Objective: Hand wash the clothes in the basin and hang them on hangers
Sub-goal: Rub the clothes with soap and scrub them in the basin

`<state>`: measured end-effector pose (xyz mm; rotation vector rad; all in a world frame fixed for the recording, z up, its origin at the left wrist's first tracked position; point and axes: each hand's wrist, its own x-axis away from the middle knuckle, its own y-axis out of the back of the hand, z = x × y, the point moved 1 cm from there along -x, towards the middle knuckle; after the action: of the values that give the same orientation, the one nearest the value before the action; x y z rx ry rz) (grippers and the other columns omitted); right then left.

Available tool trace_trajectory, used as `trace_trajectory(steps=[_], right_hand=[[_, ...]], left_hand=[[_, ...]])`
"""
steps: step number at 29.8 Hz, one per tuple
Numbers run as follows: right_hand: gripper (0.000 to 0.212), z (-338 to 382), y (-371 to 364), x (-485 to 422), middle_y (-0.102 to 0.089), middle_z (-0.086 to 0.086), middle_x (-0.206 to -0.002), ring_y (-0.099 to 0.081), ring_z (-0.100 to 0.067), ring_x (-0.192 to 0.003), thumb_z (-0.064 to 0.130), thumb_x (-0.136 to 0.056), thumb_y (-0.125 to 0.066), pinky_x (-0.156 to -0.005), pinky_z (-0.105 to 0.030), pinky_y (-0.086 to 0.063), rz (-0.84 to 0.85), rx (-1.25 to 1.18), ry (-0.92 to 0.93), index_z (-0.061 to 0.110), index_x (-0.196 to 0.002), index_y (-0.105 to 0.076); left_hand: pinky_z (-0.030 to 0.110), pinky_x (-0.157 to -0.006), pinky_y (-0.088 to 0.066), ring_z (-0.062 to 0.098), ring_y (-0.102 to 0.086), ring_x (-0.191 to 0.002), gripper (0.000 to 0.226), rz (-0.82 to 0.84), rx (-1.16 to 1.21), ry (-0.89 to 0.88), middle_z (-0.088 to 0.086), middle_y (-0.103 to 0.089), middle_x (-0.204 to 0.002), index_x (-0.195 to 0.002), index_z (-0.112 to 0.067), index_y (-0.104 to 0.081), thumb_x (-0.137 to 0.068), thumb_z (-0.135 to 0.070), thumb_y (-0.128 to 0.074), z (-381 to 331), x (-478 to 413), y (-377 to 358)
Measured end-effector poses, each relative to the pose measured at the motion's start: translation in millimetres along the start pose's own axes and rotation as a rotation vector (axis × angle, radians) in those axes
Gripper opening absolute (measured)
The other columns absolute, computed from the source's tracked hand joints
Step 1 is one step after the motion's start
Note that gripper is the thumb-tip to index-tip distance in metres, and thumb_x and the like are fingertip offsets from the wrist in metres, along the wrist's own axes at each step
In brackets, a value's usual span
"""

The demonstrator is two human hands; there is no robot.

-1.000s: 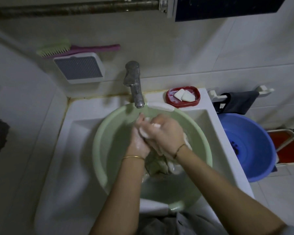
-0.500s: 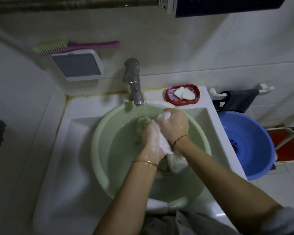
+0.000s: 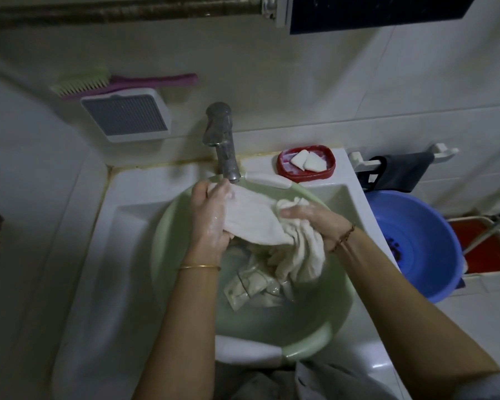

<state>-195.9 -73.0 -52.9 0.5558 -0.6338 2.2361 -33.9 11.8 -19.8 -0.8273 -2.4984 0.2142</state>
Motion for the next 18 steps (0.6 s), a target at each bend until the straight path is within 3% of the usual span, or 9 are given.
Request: trace_trajectory(steps=[2,3,5,6,8,10,12,15,18], right_hand=[[0.008,8,-14,1,-0.062,-0.010,-0.077,-0.063,-0.022,-0.065,0.010,-0.081,-0.063,-0.064,-0.029,-0.052,-0.208,0.006,0.195,0.011,-0.087,-0.059],[0.008,10,-27,-3,-0.058,-0.006,-0.071,-0.059,-0.023,-0.065,0.019,-0.081,-0.061,-0.063,-0.030,-0.048,-0.367,0.308,0.327,0.016,-0.075,-0.056],[0.032,3,-61,-9,-0.046,0.002,-0.057,-0.052,-0.023,-0.062,0.033,-0.086,-0.047,-0.059,-0.029,-0.040,-0.588,1.013,0.465,0.021,-0.056,-0.041],[0.037,0,-73,-5,-0.042,0.005,-0.054,-0.051,-0.022,-0.060,0.037,-0.085,-0.043,-0.056,-0.027,-0.036,-0.632,1.122,0.516,0.021,-0.053,-0.036],[0.035,-11,-86,7,-0.047,0.004,-0.051,-0.051,-0.021,-0.053,0.040,-0.078,-0.042,-0.052,-0.022,-0.029,-0.570,1.114,0.713,0.021,-0.050,-0.034],[0.027,-16,-86,14,-0.057,0.000,-0.054,-0.057,-0.023,-0.054,0.040,-0.074,-0.044,-0.052,-0.020,-0.029,-0.522,1.145,0.836,0.025,-0.052,-0.042],[0.026,-5,-81,16,-0.057,-0.002,-0.059,-0.061,-0.027,-0.063,0.038,-0.077,-0.047,-0.054,-0.024,-0.033,-0.533,1.075,0.756,0.023,-0.056,-0.046],[0.035,-4,-66,22,-0.048,0.002,-0.053,-0.050,-0.021,-0.053,0.035,-0.082,-0.051,-0.052,-0.027,-0.035,-0.517,1.011,0.798,0.022,-0.051,-0.041],[0.036,7,-39,22,-0.048,0.003,-0.056,-0.043,-0.013,-0.055,0.024,-0.085,-0.065,-0.058,-0.030,-0.039,-0.424,0.536,0.593,0.021,-0.055,-0.043]], left_hand=[[0.026,-0.052,-0.049,0.017,-0.059,-0.062,0.010,0.005,0.014,0.070,0.011,-0.058,-0.084,-0.086,-0.016,-0.049,-0.092,-0.009,-0.055,12,10,-3],[0.029,-0.059,-0.052,0.019,-0.063,-0.070,0.004,0.019,0.049,0.207,0.016,-0.060,-0.091,-0.092,-0.014,-0.053,-0.095,-0.015,-0.051,18,21,-11],[0.038,-0.088,-0.048,0.031,-0.061,-0.108,0.027,0.080,0.106,0.478,0.018,-0.060,-0.118,-0.104,-0.010,-0.058,-0.099,-0.029,-0.039,28,45,-25],[0.040,-0.097,-0.043,0.033,-0.052,-0.122,0.031,0.099,0.127,0.494,0.018,-0.057,-0.125,-0.101,-0.010,-0.058,-0.100,-0.031,-0.035,34,48,-24],[0.040,-0.101,-0.037,0.032,-0.052,-0.116,0.036,0.084,0.141,0.477,0.016,-0.058,-0.099,-0.084,-0.010,-0.051,-0.102,-0.028,-0.026,39,47,-14],[0.036,-0.094,-0.043,0.027,-0.055,-0.086,0.041,0.041,0.183,0.482,0.011,-0.052,-0.079,-0.076,-0.010,-0.049,-0.103,-0.024,-0.022,37,51,-8],[0.032,-0.078,-0.051,0.025,-0.060,-0.079,0.038,0.072,0.202,0.537,0.015,-0.064,-0.084,-0.085,-0.008,-0.061,-0.099,-0.027,-0.032,38,56,-16],[0.029,-0.069,-0.051,0.024,-0.065,-0.075,0.038,0.094,0.214,0.546,0.013,-0.070,-0.079,-0.086,-0.006,-0.063,-0.097,-0.029,-0.034,42,64,-30],[0.036,-0.085,-0.053,0.026,-0.066,-0.097,0.044,0.149,0.143,0.535,0.016,-0.071,-0.103,-0.108,-0.004,-0.068,-0.093,-0.042,-0.051,39,64,-24]])
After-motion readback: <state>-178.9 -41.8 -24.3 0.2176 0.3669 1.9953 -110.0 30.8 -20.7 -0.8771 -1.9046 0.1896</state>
